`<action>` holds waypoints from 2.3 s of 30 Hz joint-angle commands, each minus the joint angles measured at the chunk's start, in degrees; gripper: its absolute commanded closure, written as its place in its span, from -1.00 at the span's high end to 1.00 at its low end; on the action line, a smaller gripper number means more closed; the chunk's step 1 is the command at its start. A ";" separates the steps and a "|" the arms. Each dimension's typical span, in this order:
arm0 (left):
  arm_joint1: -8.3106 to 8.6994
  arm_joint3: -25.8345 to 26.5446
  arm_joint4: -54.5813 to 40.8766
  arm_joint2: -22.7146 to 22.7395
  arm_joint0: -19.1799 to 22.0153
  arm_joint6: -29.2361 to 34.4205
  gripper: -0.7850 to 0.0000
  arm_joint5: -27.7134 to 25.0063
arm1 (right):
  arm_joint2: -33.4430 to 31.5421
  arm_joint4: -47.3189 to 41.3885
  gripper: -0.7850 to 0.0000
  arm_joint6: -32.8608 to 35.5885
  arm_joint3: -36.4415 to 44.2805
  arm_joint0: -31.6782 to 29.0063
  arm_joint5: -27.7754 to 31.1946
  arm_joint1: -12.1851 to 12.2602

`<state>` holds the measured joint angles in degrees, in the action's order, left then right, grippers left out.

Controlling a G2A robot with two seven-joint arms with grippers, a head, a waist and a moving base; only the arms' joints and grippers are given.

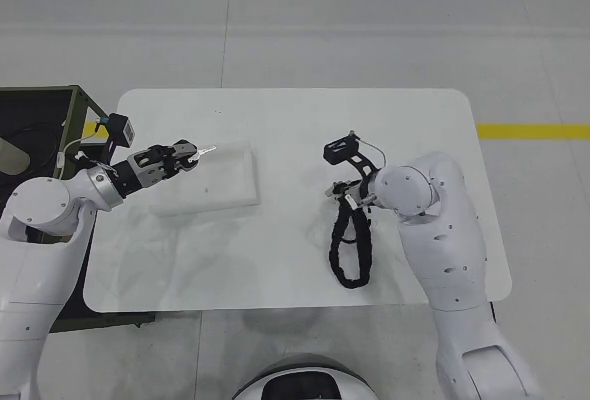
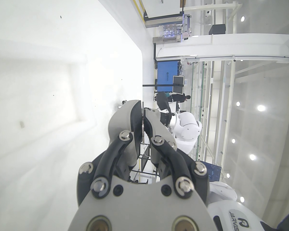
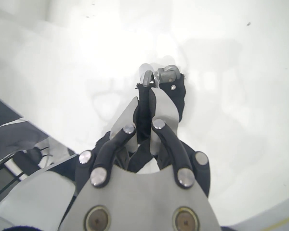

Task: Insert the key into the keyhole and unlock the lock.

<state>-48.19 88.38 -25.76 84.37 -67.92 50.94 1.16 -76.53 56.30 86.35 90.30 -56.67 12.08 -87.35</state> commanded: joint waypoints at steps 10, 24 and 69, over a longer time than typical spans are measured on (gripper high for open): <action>0.00 0.00 0.00 0.00 0.00 0.00 -1.00 0.00 | -0.71 -4.17 -1.00 -4.24 3.45 -4.86 0.16 0.08; 0.00 0.00 0.00 0.00 0.00 0.00 -1.00 0.00 | -7.09 -54.48 -1.00 -10.60 -15.51 0.48 12.00 1.05; -4.72 6.01 -19.01 -4.47 -6.66 9.39 -1.00 -5.68 | -0.98 -85.25 -1.00 -6.92 -21.50 -3.09 3.86 2.36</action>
<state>-52.83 94.36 -45.37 79.83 -74.53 60.27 -3.75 -77.68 -29.17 79.81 68.52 -59.73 15.94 -85.04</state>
